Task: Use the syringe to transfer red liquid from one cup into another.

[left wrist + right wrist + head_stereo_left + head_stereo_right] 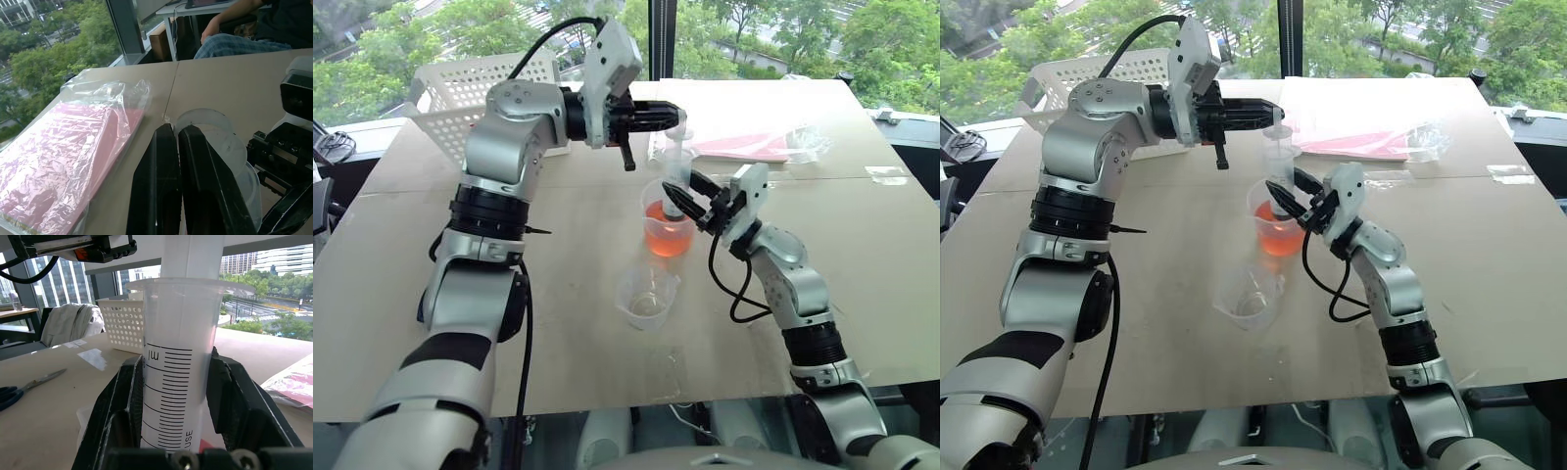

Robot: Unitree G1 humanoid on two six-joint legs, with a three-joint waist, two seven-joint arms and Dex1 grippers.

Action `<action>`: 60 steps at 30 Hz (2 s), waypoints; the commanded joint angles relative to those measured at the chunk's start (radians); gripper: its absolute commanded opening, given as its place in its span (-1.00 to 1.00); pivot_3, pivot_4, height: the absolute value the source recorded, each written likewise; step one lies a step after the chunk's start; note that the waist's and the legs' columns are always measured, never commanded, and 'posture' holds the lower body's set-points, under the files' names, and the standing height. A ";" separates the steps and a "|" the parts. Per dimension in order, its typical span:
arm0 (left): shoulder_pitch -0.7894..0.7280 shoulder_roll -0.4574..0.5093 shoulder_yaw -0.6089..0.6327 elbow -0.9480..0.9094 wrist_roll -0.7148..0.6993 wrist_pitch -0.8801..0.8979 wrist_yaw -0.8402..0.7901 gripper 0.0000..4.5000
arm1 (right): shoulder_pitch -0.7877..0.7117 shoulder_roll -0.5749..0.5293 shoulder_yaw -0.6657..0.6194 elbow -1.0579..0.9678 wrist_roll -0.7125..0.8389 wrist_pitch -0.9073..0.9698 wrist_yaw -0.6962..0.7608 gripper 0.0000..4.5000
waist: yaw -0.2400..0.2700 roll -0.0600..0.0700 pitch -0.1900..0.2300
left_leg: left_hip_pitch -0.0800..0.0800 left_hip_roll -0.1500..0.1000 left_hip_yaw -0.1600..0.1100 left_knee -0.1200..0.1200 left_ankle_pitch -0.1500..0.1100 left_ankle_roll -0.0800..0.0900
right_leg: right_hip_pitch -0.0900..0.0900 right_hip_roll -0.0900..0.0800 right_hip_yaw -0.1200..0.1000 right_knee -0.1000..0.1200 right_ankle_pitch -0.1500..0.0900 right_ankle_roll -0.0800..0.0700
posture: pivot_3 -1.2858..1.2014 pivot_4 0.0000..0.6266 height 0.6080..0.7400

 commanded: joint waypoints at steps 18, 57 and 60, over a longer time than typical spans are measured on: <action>0.337 0.259 0.398 -0.710 -0.481 0.776 0.247 0.92 | -0.061 0.028 0.022 -0.084 0.028 0.035 -0.001 -0.37 | -0.022 0.000 0.000 | 0.001 0.000 -0.008 0.001 0.000 0.000 | 0.000 -0.001 -0.001 0.002 0.000 0.000 | 0.03 -0.52 1.00; 0.765 0.204 0.546 -0.911 -0.646 0.536 0.376 0.92 | -0.170 -0.027 -0.048 -0.051 0.051 0.035 0.004 -0.37 | -0.003 -0.001 -0.001 | 0.002 0.000 -0.007 0.000 0.000 -0.001 | 0.002 -0.001 -0.001 0.001 0.000 -0.001 | 0.03 -0.52 1.00; 0.856 0.237 0.616 -0.947 -0.730 0.539 0.350 0.92 | -0.180 -0.062 -0.036 -0.019 0.009 0.020 0.019 -0.37 | -0.003 -0.001 0.000 | 0.002 0.001 -0.008 0.000 0.000 -0.001 | 0.001 -0.001 -0.002 0.001 0.000 -0.001 | 0.03 -0.52 1.00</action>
